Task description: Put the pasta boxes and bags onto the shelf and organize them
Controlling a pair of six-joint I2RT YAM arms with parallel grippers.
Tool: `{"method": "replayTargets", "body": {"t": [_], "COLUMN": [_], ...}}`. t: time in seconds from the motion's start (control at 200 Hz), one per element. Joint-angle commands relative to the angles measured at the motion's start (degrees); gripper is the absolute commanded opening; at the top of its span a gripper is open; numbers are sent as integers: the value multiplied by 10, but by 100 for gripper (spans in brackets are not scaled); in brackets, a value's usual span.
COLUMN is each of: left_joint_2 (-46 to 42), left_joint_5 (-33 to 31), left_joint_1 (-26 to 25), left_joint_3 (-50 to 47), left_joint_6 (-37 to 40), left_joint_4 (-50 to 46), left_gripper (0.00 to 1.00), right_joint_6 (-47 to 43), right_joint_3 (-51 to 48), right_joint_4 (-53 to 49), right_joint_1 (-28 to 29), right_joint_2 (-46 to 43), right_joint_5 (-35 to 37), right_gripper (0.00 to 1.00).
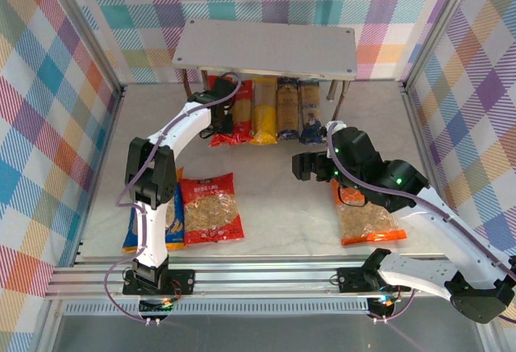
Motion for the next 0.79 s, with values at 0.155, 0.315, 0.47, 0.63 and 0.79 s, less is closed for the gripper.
{"method": "replayTargets", "body": {"t": [0.155, 0.315, 0.47, 0.63, 0.79], "left_joint_2": [16, -9, -86, -190, -306], "left_joint_5": [-39, -33, 15, 40, 49], "left_joint_1": [4, 4, 4, 4, -5], "left_joint_3": [41, 6, -93, -205, -300], "left_joint_6": [2, 2, 18, 29, 28], "left_joint_4": [62, 97, 191, 273, 322], "left_gripper": [48, 57, 75, 83, 86], "right_joint_6": [10, 11, 8, 4, -6], "right_joint_3": [5, 4, 5, 6, 4], "right_joint_4": [4, 1, 0, -1, 5], "right_joint_1": [-2, -2, -2, -2, -2], "right_joint_2": [-2, -6, -4, 0, 4], "right_joint_5": [3, 4, -5, -21, -53], "right_gripper": [99, 99, 99, 99, 99]}}
